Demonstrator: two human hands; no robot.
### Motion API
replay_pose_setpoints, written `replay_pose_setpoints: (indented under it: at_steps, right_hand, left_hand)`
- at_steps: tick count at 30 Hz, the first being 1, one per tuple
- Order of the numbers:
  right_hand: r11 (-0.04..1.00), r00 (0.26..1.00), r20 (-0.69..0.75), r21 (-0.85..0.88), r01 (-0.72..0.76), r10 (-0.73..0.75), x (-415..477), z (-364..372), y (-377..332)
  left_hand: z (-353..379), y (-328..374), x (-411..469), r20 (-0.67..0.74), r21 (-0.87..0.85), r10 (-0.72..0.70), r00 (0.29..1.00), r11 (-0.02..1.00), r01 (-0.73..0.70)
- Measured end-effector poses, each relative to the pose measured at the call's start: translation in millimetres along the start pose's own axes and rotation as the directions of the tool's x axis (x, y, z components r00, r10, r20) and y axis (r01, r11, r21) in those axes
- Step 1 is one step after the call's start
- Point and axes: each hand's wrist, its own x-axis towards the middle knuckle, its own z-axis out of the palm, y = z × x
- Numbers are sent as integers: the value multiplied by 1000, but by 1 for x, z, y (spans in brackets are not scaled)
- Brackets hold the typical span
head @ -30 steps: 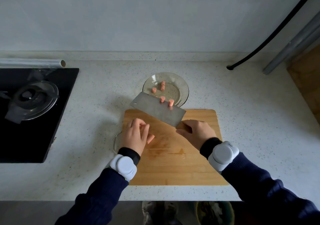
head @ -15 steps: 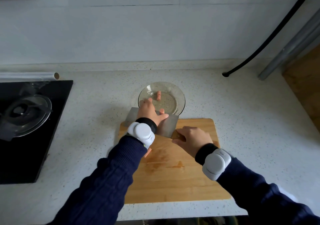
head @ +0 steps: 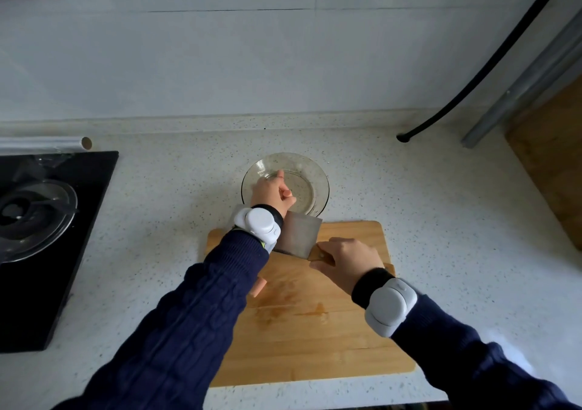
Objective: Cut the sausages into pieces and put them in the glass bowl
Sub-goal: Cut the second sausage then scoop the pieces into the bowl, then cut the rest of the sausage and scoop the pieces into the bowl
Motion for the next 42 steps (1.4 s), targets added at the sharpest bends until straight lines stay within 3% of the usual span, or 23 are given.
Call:
replay_pose_setpoints:
  at_steps: [4, 8, 16, 19, 22, 26, 29, 31, 37, 42]
  right_hand:
    - [1000, 1000, 7, 16, -2, 1, -1, 3, 0]
    - [1000, 1000, 3, 9, 4, -4, -2, 4, 1]
    - [992, 998, 12, 109, -58, 57, -10, 9, -2]
    - [978, 995, 5, 183, -101, 102, -13, 9, -2]
    - [955, 990, -9, 265, -132, 139, -15, 9, -7]
    - [872, 985, 13, 463, -156, 170, -17, 4, -17]
    - [688, 972, 130, 687, -232, 198, -23, -2, -28]
    - [620, 962, 187, 736, -272, 199, -29, -3, -35]
    - [612, 946, 291, 725, -315, 142, -44, -2, -49]
    - [640, 922, 371, 684, -350, 108, -56, 6, -53]
  left_hand:
    - [3, 4, 7, 119, 79, -14, 993, 997, 5]
    - [3, 2, 8, 134, 83, -20, 991, 996, 9]
    - [-17, -18, -13, -167, -61, 97, 981, 992, -109]
    - [-36, -26, -34, -283, 1, 200, 938, 978, -208]
    - [-53, -43, -54, -332, 47, 219, 918, 975, -216]
    - [-57, -65, -72, -286, 47, 175, 942, 985, -168]
    - [-49, -76, -86, -187, 53, 146, 971, 989, -139]
    - [-41, -83, -95, -117, 54, 128, 985, 991, -123]
    - [-22, -97, -120, 10, 42, 52, 999, 998, -53]
    - [-14, -100, -143, -37, 91, 9, 999, 996, -6]
